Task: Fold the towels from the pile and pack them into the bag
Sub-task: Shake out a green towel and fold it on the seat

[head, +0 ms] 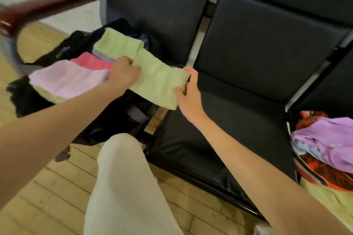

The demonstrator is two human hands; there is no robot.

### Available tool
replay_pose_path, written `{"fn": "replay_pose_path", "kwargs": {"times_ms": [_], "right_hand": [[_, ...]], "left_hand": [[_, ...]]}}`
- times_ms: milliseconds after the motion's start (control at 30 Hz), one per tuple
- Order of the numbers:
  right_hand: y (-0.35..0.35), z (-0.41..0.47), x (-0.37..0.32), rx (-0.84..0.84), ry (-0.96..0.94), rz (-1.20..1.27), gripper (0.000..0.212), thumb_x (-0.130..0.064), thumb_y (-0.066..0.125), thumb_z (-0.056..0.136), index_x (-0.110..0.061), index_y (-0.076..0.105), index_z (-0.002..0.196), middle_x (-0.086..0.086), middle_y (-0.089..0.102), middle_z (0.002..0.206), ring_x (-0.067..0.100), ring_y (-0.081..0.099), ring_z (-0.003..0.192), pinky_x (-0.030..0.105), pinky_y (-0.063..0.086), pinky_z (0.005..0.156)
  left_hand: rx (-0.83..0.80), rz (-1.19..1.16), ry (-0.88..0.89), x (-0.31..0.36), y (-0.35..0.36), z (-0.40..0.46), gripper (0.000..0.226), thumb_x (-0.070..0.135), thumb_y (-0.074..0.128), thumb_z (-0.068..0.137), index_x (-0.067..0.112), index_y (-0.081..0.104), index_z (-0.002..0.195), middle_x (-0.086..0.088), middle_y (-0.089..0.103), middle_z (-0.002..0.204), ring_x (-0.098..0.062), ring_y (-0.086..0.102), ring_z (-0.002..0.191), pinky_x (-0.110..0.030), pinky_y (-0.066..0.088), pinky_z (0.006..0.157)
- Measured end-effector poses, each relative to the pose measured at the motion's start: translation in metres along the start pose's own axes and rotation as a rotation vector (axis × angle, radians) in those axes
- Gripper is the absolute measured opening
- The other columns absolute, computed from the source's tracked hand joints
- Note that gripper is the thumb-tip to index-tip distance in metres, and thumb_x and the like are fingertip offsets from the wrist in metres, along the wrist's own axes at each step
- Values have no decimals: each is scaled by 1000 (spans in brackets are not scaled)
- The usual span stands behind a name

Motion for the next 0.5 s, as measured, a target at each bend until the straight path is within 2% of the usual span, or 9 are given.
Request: {"fn": "replay_pose_path", "kwargs": {"times_ms": [33,67,133,167,200,267,333,400,500], "right_hand": [[14,10,-12,-26,-46,-17,44,-1,41,92,-21,33,130,-8,42,70,3,46,52,15,34,50],[30,21,-21,-49,-73,-23,36,1,39,93,-18,39,124,-6,40,69,2,43,48,13,31,48],[60,44,-39,-70,-113,-28,25,2,37,93,-15,49,107,1,44,75,4,39,53,17,29,53],[75,57,-45,-73,-130,-30,23,3,38,92,-14,53,100,3,48,80,5,40,59,20,30,56],[89,69,-51,-82,-141,-27,22,3,40,92,-11,57,96,2,52,86,6,42,65,21,32,61],[114,93,-59,-114,-136,-33,24,4,43,91,-7,63,98,-5,56,92,1,43,68,19,35,67],[137,114,-60,-147,-101,-28,28,4,44,90,-7,66,101,-7,57,96,0,42,62,17,35,63],[160,128,-56,-180,-61,-6,30,5,44,90,-8,68,102,-1,61,106,1,43,59,16,37,60],[190,134,-47,-227,-49,-37,29,4,44,91,-7,67,105,5,59,123,6,48,70,24,43,75]], "left_hand": [[51,20,9,0,-18,12,18,12,53,89,4,58,105,-10,58,99,-25,56,97,-31,42,79],[87,40,23,-2,-34,25,21,13,53,89,4,58,107,-11,58,103,-26,56,101,-32,42,81],[123,132,69,-5,-60,51,7,13,53,88,6,57,88,-13,55,97,-26,53,94,-35,42,79],[143,176,75,-8,-72,65,8,12,53,88,6,56,84,-16,56,96,-28,54,93,-37,43,81],[161,212,68,-13,-82,79,11,13,54,88,3,59,89,-19,59,100,-31,56,97,-40,44,83],[193,260,27,-26,-101,103,25,14,54,88,-3,60,106,-21,61,110,-37,56,106,-42,44,84],[175,315,19,-40,-111,121,29,14,55,87,-3,60,109,-20,62,112,-39,56,106,-42,44,83],[150,365,9,-57,-115,133,27,12,54,87,-2,62,109,-20,63,112,-38,57,106,-42,44,83],[146,403,-27,-83,-115,145,29,8,52,88,-1,58,115,-20,61,116,-38,55,110,-42,44,87]]}}
Point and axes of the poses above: each hand's wrist, its own z-axis towards the middle knuckle, its own y-axis out of the palm, x = y × z, the point moved 6 cm from there along z, towards the middle knuckle
